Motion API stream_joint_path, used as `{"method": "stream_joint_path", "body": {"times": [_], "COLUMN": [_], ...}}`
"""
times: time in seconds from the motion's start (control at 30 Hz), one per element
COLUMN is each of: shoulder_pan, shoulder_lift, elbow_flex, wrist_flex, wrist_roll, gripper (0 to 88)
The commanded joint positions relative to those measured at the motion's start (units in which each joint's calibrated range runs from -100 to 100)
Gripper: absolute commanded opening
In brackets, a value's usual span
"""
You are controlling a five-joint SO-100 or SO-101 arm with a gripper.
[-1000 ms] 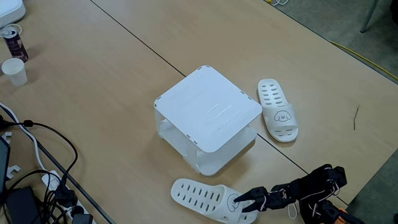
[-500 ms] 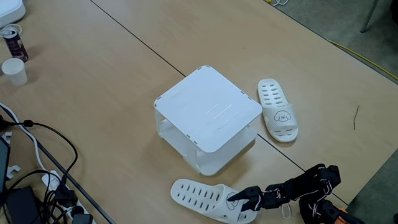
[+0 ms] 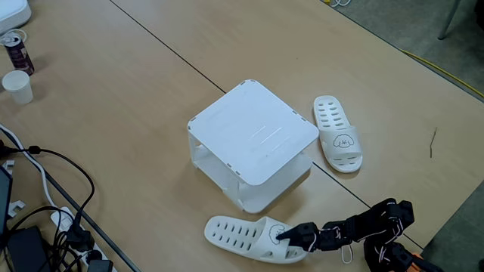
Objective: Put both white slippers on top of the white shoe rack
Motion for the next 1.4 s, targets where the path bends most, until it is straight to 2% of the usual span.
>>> {"method": "stream_joint_path", "body": {"times": [0.0, 0.3, 0.5, 0.9, 1.07, 1.37], "shoulder_pan": [-1.2, -10.8, -13.2, -12.4, -5.9, 6.8], "shoulder_lift": [-3.9, -14.0, -17.9, -21.9, -21.7, -14.0], "elbow_flex": [-3.2, -2.8, -6.1, -37.7, -48.6, -68.9], "wrist_flex": [-0.4, 0.3, 1.5, 30.3, 39.0, 46.1], "wrist_roll": [0.4, 0.4, 0.4, 0.4, 0.4, 0.4], "gripper": [0.8, 0.8, 0.8, 0.8, 0.8, 0.8]}}
